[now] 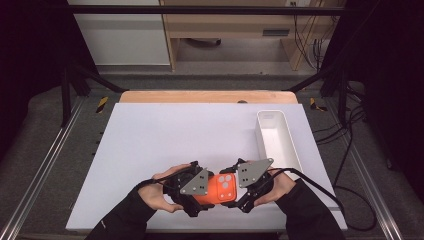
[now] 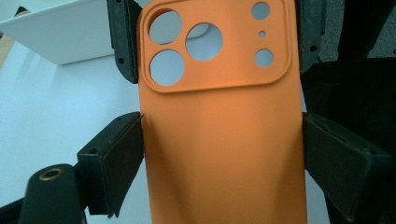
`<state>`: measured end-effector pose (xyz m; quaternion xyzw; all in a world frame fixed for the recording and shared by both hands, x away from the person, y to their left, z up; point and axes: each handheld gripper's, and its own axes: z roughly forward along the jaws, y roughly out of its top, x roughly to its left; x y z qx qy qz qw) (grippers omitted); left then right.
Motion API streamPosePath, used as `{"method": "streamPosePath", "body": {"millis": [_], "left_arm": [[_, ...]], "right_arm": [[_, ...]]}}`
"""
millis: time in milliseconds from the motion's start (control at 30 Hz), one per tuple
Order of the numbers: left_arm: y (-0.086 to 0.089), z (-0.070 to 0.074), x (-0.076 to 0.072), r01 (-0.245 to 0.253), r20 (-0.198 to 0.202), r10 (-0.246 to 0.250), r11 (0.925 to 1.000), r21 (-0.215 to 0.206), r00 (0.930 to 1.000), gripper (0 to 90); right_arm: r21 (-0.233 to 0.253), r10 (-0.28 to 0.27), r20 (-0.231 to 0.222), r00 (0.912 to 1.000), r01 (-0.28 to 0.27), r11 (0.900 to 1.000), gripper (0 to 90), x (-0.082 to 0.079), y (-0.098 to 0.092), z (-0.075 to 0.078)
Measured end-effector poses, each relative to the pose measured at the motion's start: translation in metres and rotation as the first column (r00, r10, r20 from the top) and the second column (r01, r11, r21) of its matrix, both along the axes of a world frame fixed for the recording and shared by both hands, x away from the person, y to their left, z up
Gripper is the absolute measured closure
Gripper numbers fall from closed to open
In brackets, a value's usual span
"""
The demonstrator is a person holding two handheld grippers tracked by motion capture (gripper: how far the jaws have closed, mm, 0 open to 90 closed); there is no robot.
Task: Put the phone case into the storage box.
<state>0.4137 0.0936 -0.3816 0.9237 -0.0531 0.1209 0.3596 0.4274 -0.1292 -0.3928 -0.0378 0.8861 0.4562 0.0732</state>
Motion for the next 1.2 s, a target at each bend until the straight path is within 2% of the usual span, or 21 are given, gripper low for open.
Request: {"method": "streamPosePath", "body": {"millis": [167,367,467,500,533,567,600,800,867,933,1000,1200], "left_arm": [[0.0,0.0,0.001,-0.004,0.0,0.004,1.0,-0.006,1.0,15.1],[0.0,-0.001,0.003,-0.026,-0.025,0.026,0.9996,-0.006,0.9993,14.8],[0.002,-0.001,0.004,-0.048,-0.031,0.048,0.9988,-0.008,0.9984,6.8],[0.004,-0.001,0.004,-0.057,-0.043,0.057,0.9982,-0.018,0.9975,3.3],[0.006,0.0,0.005,-0.074,-0.058,0.072,0.9966,-0.037,0.9957,2.1],[0.006,0.0,0.005,-0.074,-0.058,0.072,0.9966,-0.037,0.9957,1.9],[0.01,0.0,0.006,-0.093,-0.076,0.089,0.9946,-0.047,0.9931,0.8],[0.019,0.0,0.008,-0.136,-0.089,0.132,0.9899,-0.04,0.9872,0.0],[0.021,-0.002,0.008,-0.148,-0.121,0.143,0.9883,-0.036,0.9824,0.0],[0.021,-0.003,0.009,-0.156,-0.129,0.152,0.9874,-0.022,0.9799,0.0],[0.02,-0.007,0.009,-0.166,-0.151,0.162,0.986,-0.014,0.9751,0.0],[0.018,-0.014,0.009,-0.166,-0.159,0.166,0.986,0.012,0.9732,0.0]], "right_arm": [[-0.002,-0.009,0.001,1.0,0.009,1.0,16.6,0.0,0.0,0.0],[-0.004,-0.016,0.003,0.9999,0.016,1.0,16.6,0.0,0.0,0.001],[0.0,-0.02,0.0,0.9998,0.02,1.0,16.6,0.001,-0.001,0.002],[0.002,-0.024,-0.001,0.9997,0.024,1.0,16.6,0.001,-0.002,0.003],[0.002,-0.029,0.002,0.9996,0.029,1.0,16.6,0.001,-0.002,0.004],[0.0,-0.032,0.004,0.9995,0.032,0.999,16.6,0.001,-0.003,0.005],[-0.002,-0.039,0.007,0.9992,0.039,0.999,16.6,0.002,-0.004,0.006],[-0.015,-0.056,0.001,0.9984,0.056,0.998,16.5,0.003,-0.009,0.012],[-0.037,-0.064,-0.012,0.9979,0.063,0.997,16.5,0.004,-0.012,0.015],[-0.045,-0.068,-0.014,0.9976,0.068,0.997,16.5,0.004,-0.013,0.016],[-0.075,-0.072,-0.025,0.9971,0.07,0.995,16.5,0.005,-0.015,0.018],[-0.13,-0.084,-0.025,0.9961,0.08,0.988,16.6,0.006,-0.016,0.024]]}}
